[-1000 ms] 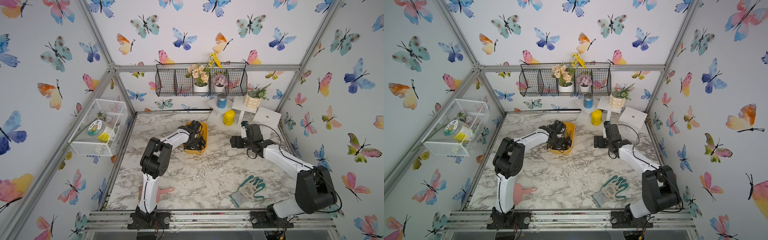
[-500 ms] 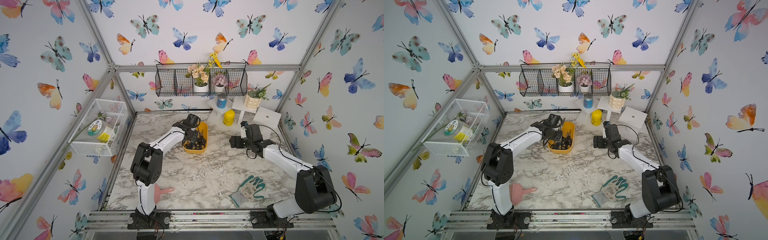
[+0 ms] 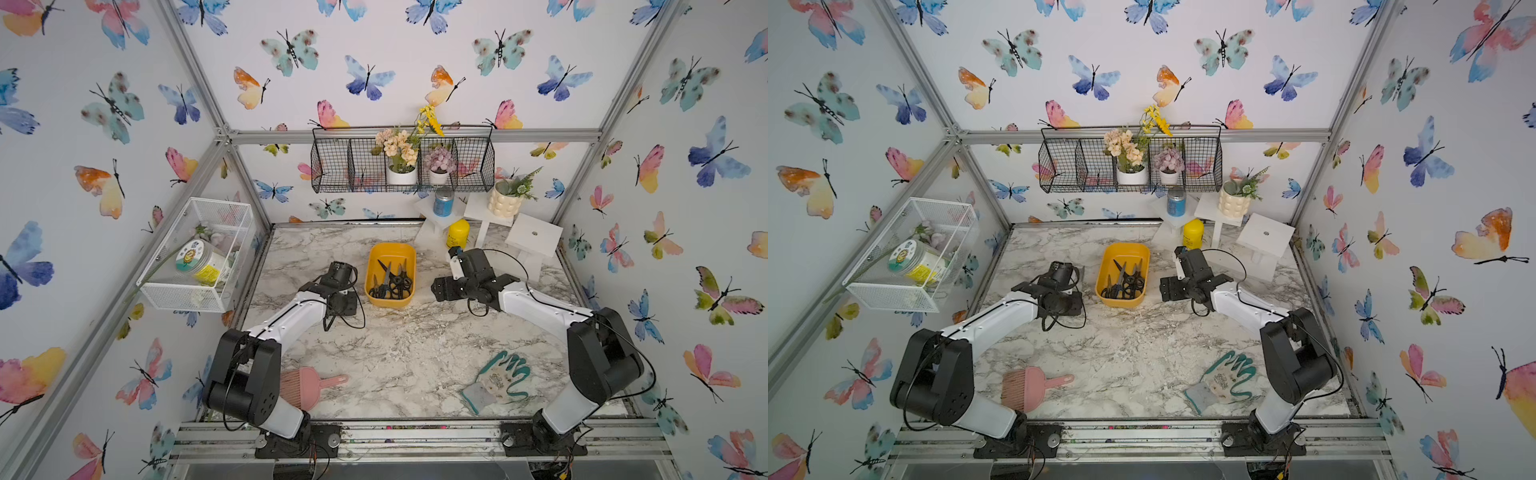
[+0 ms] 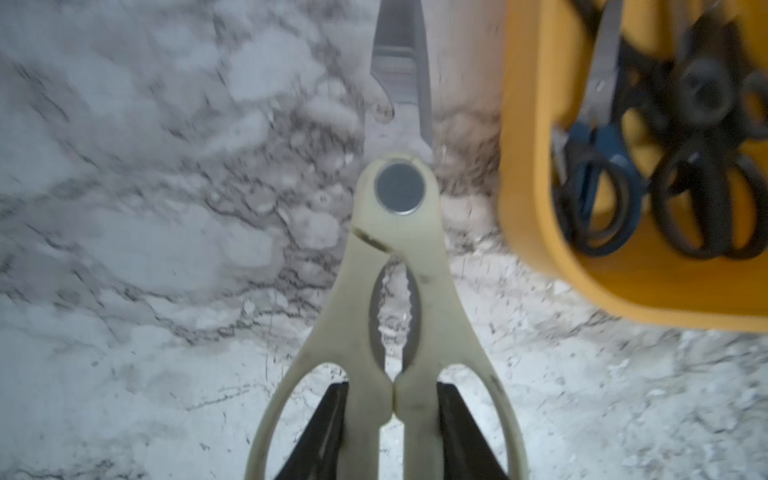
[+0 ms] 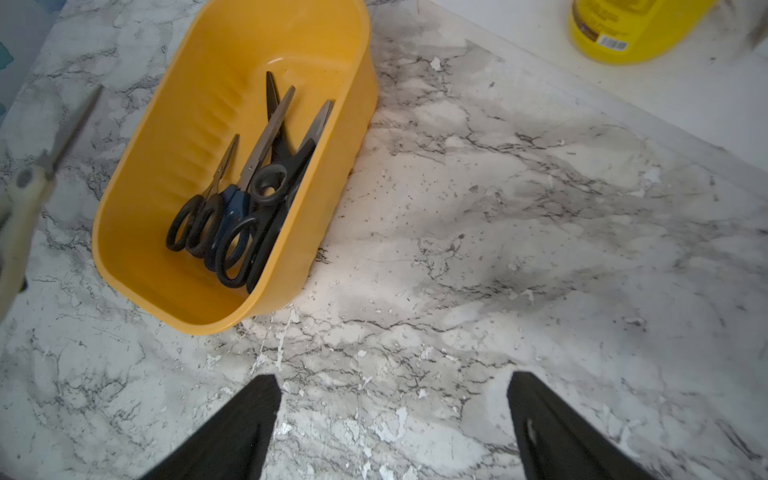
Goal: Take the scissors out of the storage box
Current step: Place the scissors at the center of the board.
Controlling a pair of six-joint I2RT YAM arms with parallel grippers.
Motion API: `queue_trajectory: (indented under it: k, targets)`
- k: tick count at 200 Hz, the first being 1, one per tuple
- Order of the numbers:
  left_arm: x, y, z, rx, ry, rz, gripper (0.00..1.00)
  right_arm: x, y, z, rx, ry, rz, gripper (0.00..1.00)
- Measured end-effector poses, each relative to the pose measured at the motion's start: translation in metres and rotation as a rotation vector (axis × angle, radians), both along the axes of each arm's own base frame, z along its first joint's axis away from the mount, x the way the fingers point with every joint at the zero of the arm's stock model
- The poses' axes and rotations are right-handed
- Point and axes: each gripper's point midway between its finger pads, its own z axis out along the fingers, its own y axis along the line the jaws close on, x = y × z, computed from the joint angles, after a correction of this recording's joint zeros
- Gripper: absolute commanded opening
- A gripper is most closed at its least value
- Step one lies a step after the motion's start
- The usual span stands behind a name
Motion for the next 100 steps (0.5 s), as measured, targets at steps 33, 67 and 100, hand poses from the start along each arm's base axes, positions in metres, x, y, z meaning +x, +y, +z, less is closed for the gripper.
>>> queue_trajectory:
  k: [33,67,100]
  targets:
    - [-0.026,-0.002,-0.030,-0.039,0.079,0.010,0.21,0.003,0.008,-0.003,-0.001,0.004,0.012,0.92]
    - [-0.021,-0.010,-0.035,-0.076,0.069,0.005,0.29,0.004,0.009,-0.001,0.002,-0.002,0.013,0.93]
    - [-0.018,-0.016,-0.041,-0.088,0.080,-0.012,0.41,0.005,0.009,-0.002,-0.001,-0.001,0.016,0.93]
